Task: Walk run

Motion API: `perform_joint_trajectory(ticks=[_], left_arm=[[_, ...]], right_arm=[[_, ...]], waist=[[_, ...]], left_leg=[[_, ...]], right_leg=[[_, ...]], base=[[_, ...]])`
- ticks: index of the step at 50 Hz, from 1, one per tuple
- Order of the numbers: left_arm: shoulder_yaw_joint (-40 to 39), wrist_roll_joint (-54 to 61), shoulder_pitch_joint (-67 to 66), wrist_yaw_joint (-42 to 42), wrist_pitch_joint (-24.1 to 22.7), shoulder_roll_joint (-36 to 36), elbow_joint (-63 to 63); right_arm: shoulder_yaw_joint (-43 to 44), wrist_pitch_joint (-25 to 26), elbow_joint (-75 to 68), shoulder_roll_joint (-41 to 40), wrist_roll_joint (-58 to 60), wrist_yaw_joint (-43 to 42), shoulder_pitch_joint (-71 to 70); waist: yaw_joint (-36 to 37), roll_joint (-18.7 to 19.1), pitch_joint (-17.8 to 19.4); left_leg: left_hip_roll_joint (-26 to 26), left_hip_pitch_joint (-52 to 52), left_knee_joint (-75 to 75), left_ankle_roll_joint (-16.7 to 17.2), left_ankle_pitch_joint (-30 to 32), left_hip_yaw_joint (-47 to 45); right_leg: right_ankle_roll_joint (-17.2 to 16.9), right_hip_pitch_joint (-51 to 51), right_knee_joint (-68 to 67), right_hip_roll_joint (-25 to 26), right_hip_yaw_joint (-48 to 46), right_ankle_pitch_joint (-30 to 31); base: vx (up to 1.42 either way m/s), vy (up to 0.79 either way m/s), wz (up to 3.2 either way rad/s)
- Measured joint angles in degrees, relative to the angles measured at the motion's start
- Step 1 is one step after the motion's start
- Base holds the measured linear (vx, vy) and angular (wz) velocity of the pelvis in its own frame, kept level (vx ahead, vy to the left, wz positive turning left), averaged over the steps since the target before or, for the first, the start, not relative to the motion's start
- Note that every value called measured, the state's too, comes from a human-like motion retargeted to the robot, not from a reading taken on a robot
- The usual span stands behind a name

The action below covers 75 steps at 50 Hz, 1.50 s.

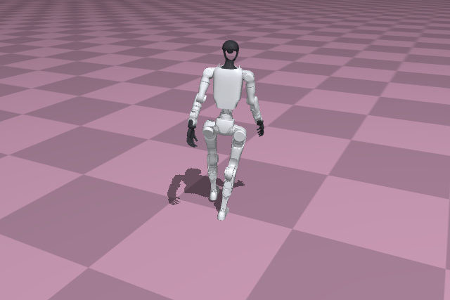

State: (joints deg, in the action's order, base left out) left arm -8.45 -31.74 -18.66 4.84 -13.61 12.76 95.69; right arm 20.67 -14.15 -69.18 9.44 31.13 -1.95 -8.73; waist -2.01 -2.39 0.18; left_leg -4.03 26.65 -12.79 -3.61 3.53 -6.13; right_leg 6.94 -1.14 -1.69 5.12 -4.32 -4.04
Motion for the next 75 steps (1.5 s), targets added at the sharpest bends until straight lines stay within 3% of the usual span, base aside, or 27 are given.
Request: perform_joint_trajectory(ticks=[5,8,10,13,15,18,22,27,32,37,40,42,44,47,49,51,53,55,60,62,67,70,73,75], left_arm=[[-0.7,-0.3,-1.7,0.8,-0.2,0.5,0.6],[-0.2,-1.6,-1.5,0.6,0.8,1.3,1.4],[-0.3,-2.4,-1.0,0.6,1.7,1.7,1.6],[-0.4,-1.1,1.1,1.2,2.4,2.1,1.6],[1.0,1.2,4.2,2.0,2.8,2.4,1.7],[4.0,5.0,10.9,2.5,3.4,3.0,1.7],[7.6,5.5,21.8,2.6,3.7,3.4,0.0],[8.7,3.5,32.0,1.7,1.3,3.6,-8.6],[7.9,6.0,38.2,1.6,-2.0,4.8,-17.1],[7.2,10.3,40.8,1.0,-3.9,4.8,-20.2],[8.0,9.8,40.8,0.7,-2.5,4.7,-19.5],[9.2,7.1,39.9,-0.1,-1.8,4.4,-18.3],[10.7,3.8,38.1,-1.1,-1.0,3.7,-16.7],[12.2,0.0,33.9,-1.6,0.7,2.3,-14.9],[11.4,-1.3,30.1,-2.8,1.4,0.5,-14.4],[10.2,-0.6,25.6,-4.3,1.5,-0.4,-13.2],[8.5,0.2,20.7,-4.7,1.6,-0.5,-11.2],[6.9,-0.1,15.2,-4.8,2.0,0.1,-9.0],[0.3,-3.6,4.9,-5.5,4.7,0.1,-3.5],[-1.6,-4.3,1.8,-4.0,5.3,-0.6,-1.2],[-3.4,-7.5,-3.2,1.3,5.4,-2.4,1.3],[-3.0,-10.6,-4.2,1.5,5.2,-2.3,1.0],[-2.8,-11.6,-4.2,0.5,5.3,-1.2,0.1],[-2.9,-10.4,-3.5,0.4,5.6,-0.4,-0.4]], right_arm=[[-0.4,0.5,-1.8,1.1,-1.2,1.4,-0.6],[-1.0,1.1,-5.0,1.2,-0.1,3.2,1.2],[-1.5,2.0,-7.9,0.9,1.9,4.2,2.9],[-3.0,4.3,-13.6,-0.1,5.5,4.5,5.5],[-3.8,5.9,-17.6,-0.5,7.6,4.5,6.7],[-4.1,7.2,-21.4,-1.0,11.3,6.5,8.4],[-1.9,7.8,-21.6,-2.0,14.5,9.1,13.6],[-0.2,7.1,-23.2,-2.6,11.3,8.6,19.2],[1.4,9.3,-27.6,-2.8,8.2,10.7,20.6],[2.6,10.4,-27.5,-2.8,8.5,13.8,20.4],[3.1,10.0,-25.9,-3.0,9.8,12.8,20.0],[3.8,9.7,-24.9,-3.2,10.1,11.2,19.5],[4.5,8.9,-24.2,-3.2,9.9,10.2,18.9],[4.2,8.1,-23.6,-2.6,9.0,11.6,17.2],[3.6,8.8,-23.4,-1.3,9.0,14.7,14.7],[3.3,9.9,-22.7,-0.9,10.4,16.5,12.4],[2.6,9.9,-21.1,-1.4,11.7,15.9,10.8],[1.7,8.6,-18.7,-2.7,12.4,13.8,10.0],[0.1,5.6,-10.0,-3.6,11.5,11.2,4.6],[0.1,5.2,-7.2,-3.8,10.3,10.2,1.7],[0.3,3.9,-1.7,-3.6,6.8,5.6,-3.5],[-0.4,2.1,1.0,-2.9,6.6,2.8,-3.2],[-1.1,0.7,1.1,-2.1,7.8,0.5,-1.2],[-1.2,0.4,-0.8,-1.7,9.3,-0.5,0.2]], waist=[[3.3,-0.7,0.7],[4.8,-1.0,-0.3],[6.8,-1.5,-1.1],[6.5,-2.8,-2.3],[4.4,-1.7,-2.3],[1.3,1.1,-2.5],[-1.0,4.3,-1.7],[-7.7,5.4,-1.0],[-9.5,1.5,-1.0],[-10.8,1.9,-1.2],[-11.7,3.2,-1.4],[-13.8,4.7,-1.6],[-17.3,6.1,-1.6],[-20.7,6.5,-3.2],[-20.4,5.4,-4.4],[-18.2,3.3,-5.2],[-15.8,0.0,-6.1],[-14.6,-2.1,-6.6],[-9.5,-4.4,-5.7],[-8.1,-3.7,-4.9],[-5.3,-0.9,-1.8],[-3.3,-0.5,-0.7],[-2.5,0.0,-0.5],[-1.8,0.3,-0.8]], left_leg=[[-3.5,0.2,13.6,4.5,-4.7,2.7],[-2.7,-0.9,10.3,2.2,-3.6,2.0],[-1.5,-1.9,8.9,2.1,0.5,-0.2],[-1.9,-3.4,5.9,0.4,0.9,2.5],[0.2,-5.4,4.6,-0.2,-0.8,1.6],[3.2,-10.3,6.0,0.6,-3.6,1.1],[5.3,-15.6,7.6,1.8,-6.0,2.0],[3.9,-21.0,8.9,2.5,-8.5,6.2],[-0.5,-27.4,9.8,2.5,-11.9,3.6],[-1.1,-32.5,9.5,4.4,-14.9,2.3],[-1.0,-34.1,8.3,6.1,-15.1,2.2],[-0.1,-34.4,6.7,8.6,-13.0,3.9],[1.2,-34.7,3.6,12.6,-8.2,6.2],[0.6,-31.9,-5.5,18.6,5.6,3.7],[-3.3,-25.8,-17.2,18.6,13.2,0.0],[-7.2,-21.2,-27.9,18.6,16.5,1.1],[-8.7,-18.2,-33.4,18.6,14.7,3.3],[-3.8,-15.3,-36.7,18.6,11.0,4.3],[3.1,-6.1,-31.0,4.4,2.2,-0.2],[2.4,-4.9,-22.6,3.4,2.1,1.0],[-0.1,-3.1,-1.8,3.3,1.2,6.2],[-1.7,-1.3,7.7,2.6,-2.0,2.5],[-4.0,-1.4,13.8,9.4,-6.2,-0.9],[-4.2,-1.9,13.4,8.3,-6.6,-4.1]], right_leg=[[1.0,-5.1,-1.1,1.7,2.0,-1.4],[0.5,-7.0,-3.0,2.4,2.5,1.0],[-1.5,-8.0,-5.3,2.1,2.3,5.7],[-9.6,-7.0,-12.6,0.8,2.7,20.5],[-16.1,-3.7,-21.7,3.9,5.3,29.2],[-20.4,2.7,-34.4,5.1,-0.4,33.8],[-13.1,11.1,-42.2,2.1,-6.3,22.9],[-12.5,19.4,-33.2,0.5,-3.4,12.2],[-11.1,22.0,-11.9,-6.1,-4.3,13.5],[-11.9,24.8,2.9,-6.0,-9.6,9.3],[-9.4,24.1,4.9,-4.9,-16.0,7.9],[-4.0,23.1,2.4,-4.8,-18.7,7.8],[-0.7,22.3,1.5,-4.7,-17.9,11.2],[2.8,22.4,-1.0,-6.5,-13.1,13.8],[0.9,23.1,-4.3,-11.0,-9.9,11.9],[0.4,21.7,-5.2,-11.3,-5.9,10.5],[1.8,18.5,-4.1,-9.4,-2.0,9.3],[3.9,15.0,-2.4,-6.1,-1.2,9.1],[3.9,9.8,-1.6,-3.2,5.0,8.4],[4.2,8.0,-1.5,-1.2,7.1,8.1],[5.3,2.6,-1.9,3.7,11.7,6.8],[5.6,-0.9,-1.7,4.8,12.6,6.0],[4.8,-4.2,-1.1,5.6,9.7,5.8],[4.1,-5.9,-1.2,6.5,9.0,6.9]], base=[[0.76,-0.16,-0.75],[1.0,-0.1,-0.77],[1.0,-0.09,-1.2],[0.96,-0.08,-0.74],[0.8,-0.08,0.01],[0.81,-0.11,0.02],[0.67,-0.01,0.01],[0.7,-0.1,0.71],[0.56,-0.14,-0.32],[0.66,-0.14,-0.38],[0.77,-0.19,-0.21],[0.7,-0.13,0.5],[0.8,-0.17,0.96],[0.87,-0.14,0.45],[0.72,0.26,-0.4],[0.74,-0.09,-1.46],[0.79,-0.76,-2.0],[0.73,-0.9,-1.79],[0.61,-0.31,-2.12],[0.58,-0.09,-1.94],[0.59,-0.03,-1.45],[0.74,-0.06,-0.72],[0.77,-0.09,-0.11],[0.86,-0.09,-0.16]])
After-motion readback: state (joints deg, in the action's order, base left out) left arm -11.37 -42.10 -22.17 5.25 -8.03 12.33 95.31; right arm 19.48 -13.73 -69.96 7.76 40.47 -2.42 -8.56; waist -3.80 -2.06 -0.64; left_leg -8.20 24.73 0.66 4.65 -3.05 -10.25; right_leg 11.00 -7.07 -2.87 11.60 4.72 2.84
